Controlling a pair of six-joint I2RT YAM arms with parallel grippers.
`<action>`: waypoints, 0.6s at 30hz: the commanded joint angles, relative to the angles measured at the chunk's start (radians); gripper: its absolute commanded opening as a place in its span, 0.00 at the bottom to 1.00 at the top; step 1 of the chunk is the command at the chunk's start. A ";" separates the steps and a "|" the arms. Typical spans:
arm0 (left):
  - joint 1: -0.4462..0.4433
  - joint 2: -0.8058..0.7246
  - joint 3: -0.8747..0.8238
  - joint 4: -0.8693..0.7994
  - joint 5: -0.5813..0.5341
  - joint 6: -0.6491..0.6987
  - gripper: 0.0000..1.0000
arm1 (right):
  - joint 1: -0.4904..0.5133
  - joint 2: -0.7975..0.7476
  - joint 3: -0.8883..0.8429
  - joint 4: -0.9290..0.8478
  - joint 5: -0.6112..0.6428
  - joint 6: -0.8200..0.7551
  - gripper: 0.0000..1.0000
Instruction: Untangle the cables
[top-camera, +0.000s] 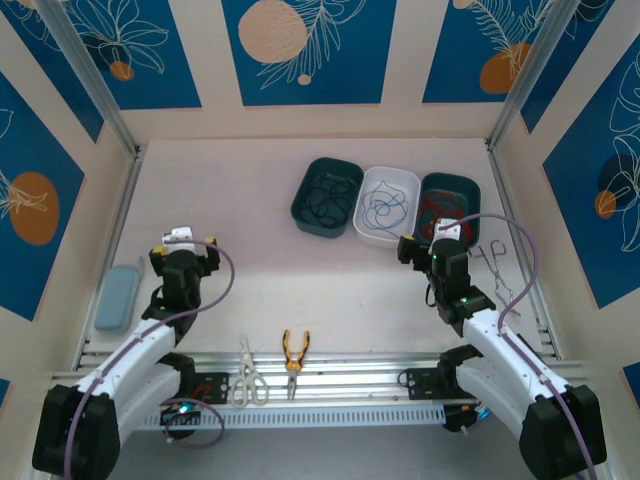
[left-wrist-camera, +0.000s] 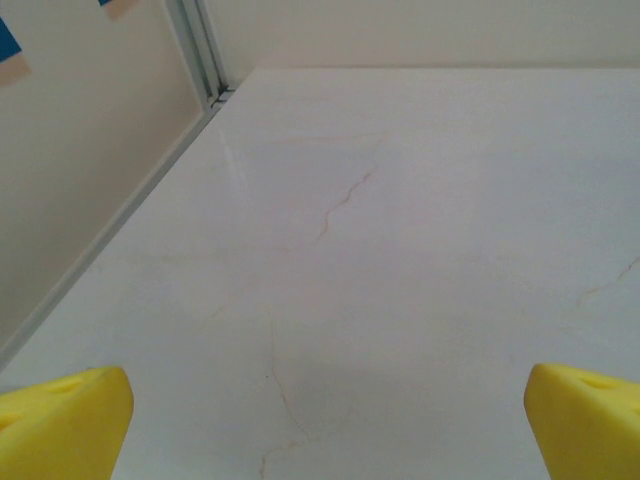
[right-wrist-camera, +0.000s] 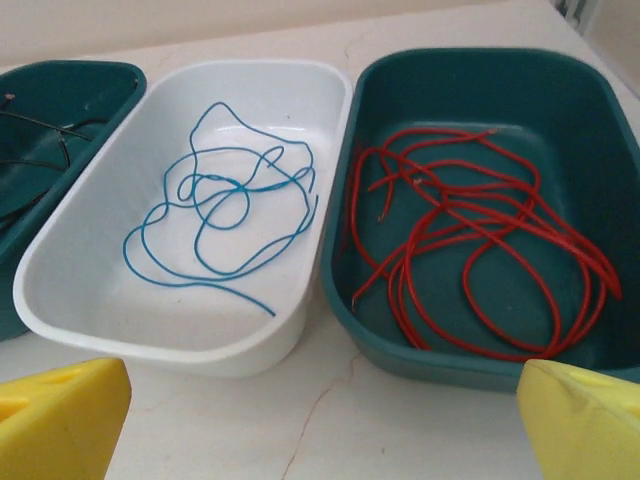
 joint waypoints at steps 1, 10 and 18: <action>0.035 0.037 -0.024 0.177 0.057 0.062 1.00 | 0.004 -0.016 -0.040 0.123 0.024 -0.084 0.99; 0.118 0.155 -0.041 0.365 0.232 0.103 1.00 | -0.014 -0.018 -0.062 0.196 0.017 -0.153 0.99; 0.157 0.300 -0.049 0.555 0.377 0.129 1.00 | -0.052 -0.022 -0.100 0.262 -0.035 -0.161 0.99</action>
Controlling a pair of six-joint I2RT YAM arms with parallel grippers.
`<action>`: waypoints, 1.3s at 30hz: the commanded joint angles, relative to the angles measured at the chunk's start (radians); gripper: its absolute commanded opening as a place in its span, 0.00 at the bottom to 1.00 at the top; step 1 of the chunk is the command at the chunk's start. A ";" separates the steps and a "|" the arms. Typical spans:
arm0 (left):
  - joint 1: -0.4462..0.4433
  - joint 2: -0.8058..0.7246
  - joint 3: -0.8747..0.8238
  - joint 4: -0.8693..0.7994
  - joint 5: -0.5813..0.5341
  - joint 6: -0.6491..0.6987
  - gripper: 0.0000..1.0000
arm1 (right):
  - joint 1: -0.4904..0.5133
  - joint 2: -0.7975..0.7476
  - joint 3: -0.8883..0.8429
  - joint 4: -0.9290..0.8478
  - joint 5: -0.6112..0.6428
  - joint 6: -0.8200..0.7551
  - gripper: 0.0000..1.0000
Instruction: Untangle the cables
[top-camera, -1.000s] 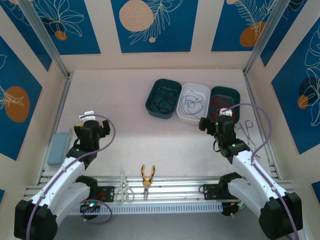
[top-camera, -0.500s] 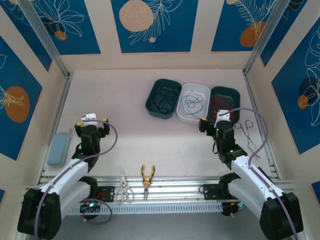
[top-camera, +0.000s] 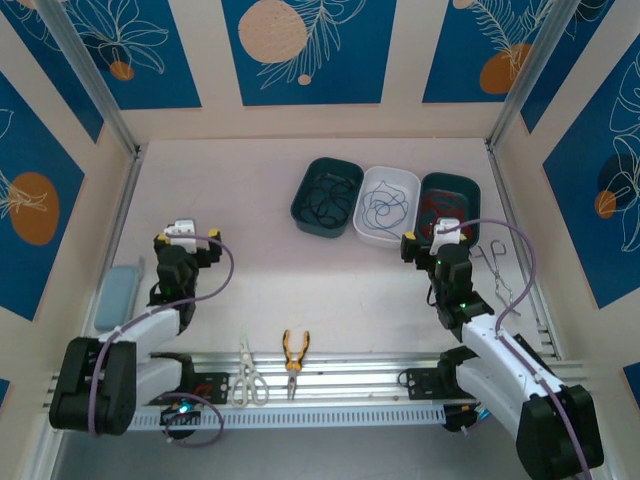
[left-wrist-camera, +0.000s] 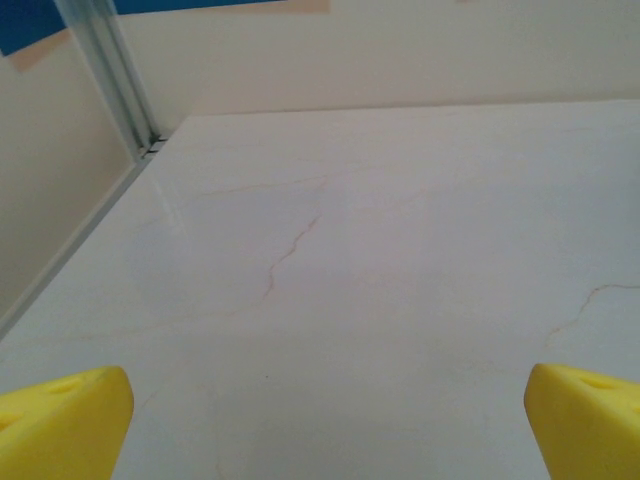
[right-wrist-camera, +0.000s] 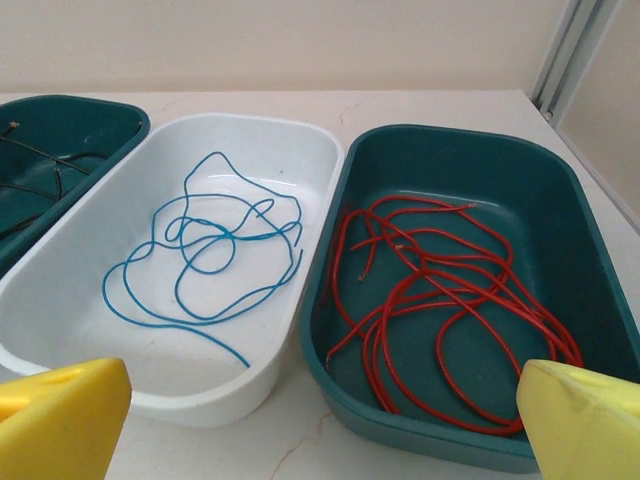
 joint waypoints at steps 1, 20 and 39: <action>0.017 0.044 -0.017 0.157 0.104 0.027 1.00 | -0.015 -0.016 -0.024 0.076 -0.034 -0.016 0.99; 0.053 0.439 0.101 0.291 0.404 0.089 1.00 | -0.067 0.077 -0.095 0.295 -0.148 -0.064 0.99; 0.091 0.426 0.112 0.246 0.285 0.000 1.00 | -0.122 0.399 -0.111 0.658 -0.286 -0.107 0.99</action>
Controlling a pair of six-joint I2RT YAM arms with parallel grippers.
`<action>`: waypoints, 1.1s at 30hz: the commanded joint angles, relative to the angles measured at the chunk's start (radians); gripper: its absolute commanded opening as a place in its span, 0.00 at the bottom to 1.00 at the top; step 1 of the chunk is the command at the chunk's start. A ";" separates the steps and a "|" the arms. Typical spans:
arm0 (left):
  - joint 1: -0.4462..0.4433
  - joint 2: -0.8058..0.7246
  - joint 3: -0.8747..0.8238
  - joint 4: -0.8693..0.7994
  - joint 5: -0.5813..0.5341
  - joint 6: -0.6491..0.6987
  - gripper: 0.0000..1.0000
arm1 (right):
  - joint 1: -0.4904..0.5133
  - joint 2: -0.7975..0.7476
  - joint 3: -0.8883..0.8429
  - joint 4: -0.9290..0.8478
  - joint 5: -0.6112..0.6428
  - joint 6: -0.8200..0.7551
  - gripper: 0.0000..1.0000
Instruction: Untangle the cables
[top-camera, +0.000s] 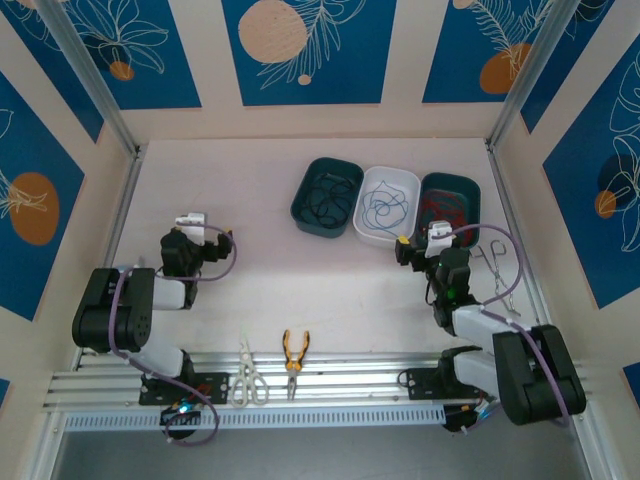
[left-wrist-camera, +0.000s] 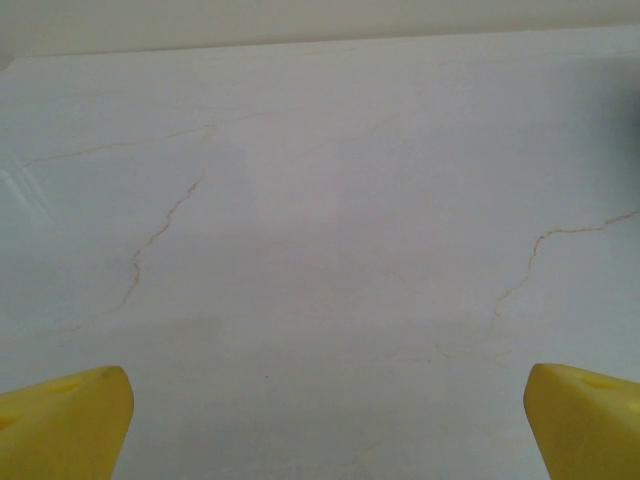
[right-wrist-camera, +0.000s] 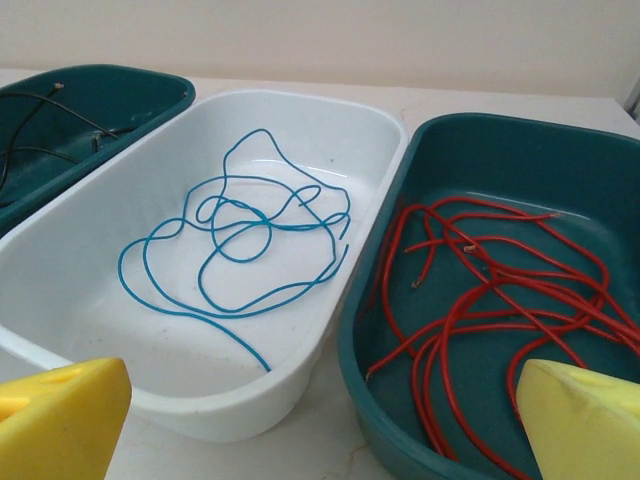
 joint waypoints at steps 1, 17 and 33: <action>-0.003 0.003 0.001 0.033 -0.019 -0.012 1.00 | -0.013 0.060 0.016 0.137 -0.043 -0.023 0.99; -0.003 0.003 0.001 0.033 -0.019 -0.012 1.00 | -0.065 0.349 0.049 0.379 -0.090 0.029 0.99; -0.004 0.003 -0.001 0.032 -0.019 -0.012 1.00 | -0.144 0.346 0.224 0.039 -0.358 0.023 0.99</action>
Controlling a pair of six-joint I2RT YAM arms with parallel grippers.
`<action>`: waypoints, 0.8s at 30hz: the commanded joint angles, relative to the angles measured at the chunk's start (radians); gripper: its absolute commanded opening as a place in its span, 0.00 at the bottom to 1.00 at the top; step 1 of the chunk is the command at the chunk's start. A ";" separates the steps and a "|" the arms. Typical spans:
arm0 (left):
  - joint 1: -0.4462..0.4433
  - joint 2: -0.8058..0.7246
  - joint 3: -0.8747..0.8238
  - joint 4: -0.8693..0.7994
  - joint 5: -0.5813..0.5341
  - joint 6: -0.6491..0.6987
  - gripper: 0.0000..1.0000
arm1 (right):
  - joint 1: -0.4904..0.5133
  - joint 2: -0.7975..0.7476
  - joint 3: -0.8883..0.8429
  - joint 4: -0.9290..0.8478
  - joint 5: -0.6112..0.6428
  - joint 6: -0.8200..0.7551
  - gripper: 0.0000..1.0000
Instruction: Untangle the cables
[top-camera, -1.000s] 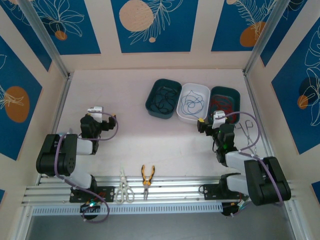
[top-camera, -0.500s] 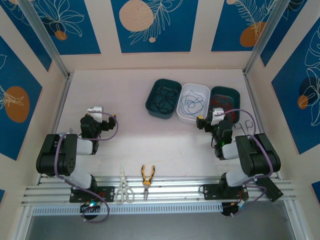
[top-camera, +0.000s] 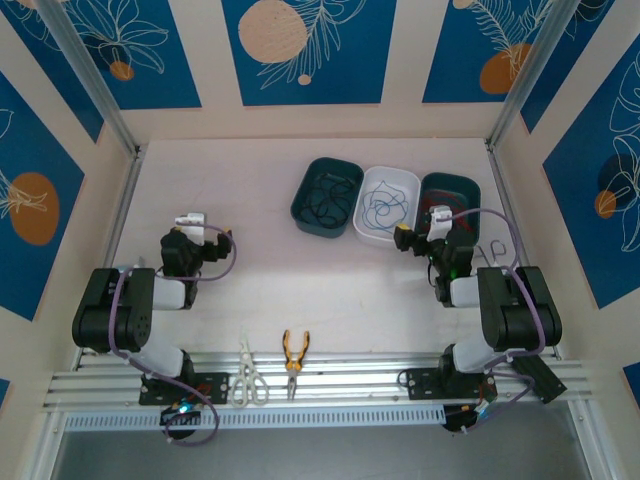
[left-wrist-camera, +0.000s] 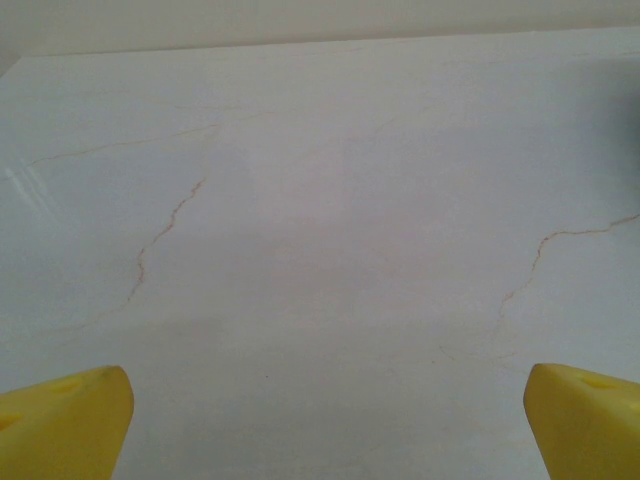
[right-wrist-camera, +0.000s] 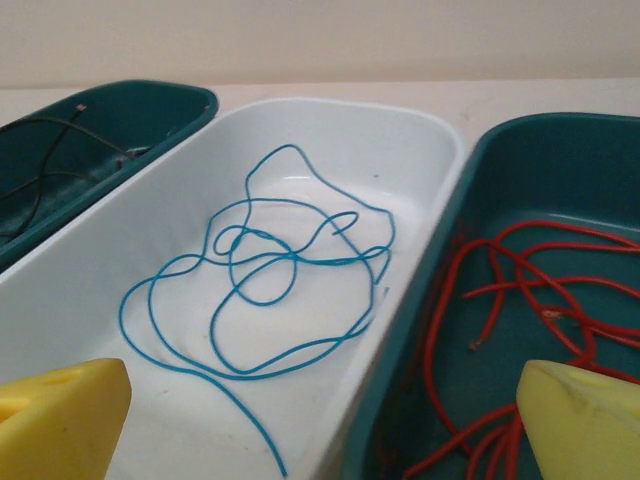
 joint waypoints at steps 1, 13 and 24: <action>-0.003 0.003 0.000 0.033 -0.013 -0.010 1.00 | -0.017 -0.001 0.059 -0.129 -0.069 -0.002 0.99; -0.003 0.003 -0.002 0.035 -0.011 -0.010 1.00 | -0.027 0.002 0.077 -0.158 -0.033 0.024 0.99; -0.003 0.005 0.017 0.000 0.065 0.020 1.00 | -0.019 0.002 0.077 -0.160 -0.017 0.022 0.99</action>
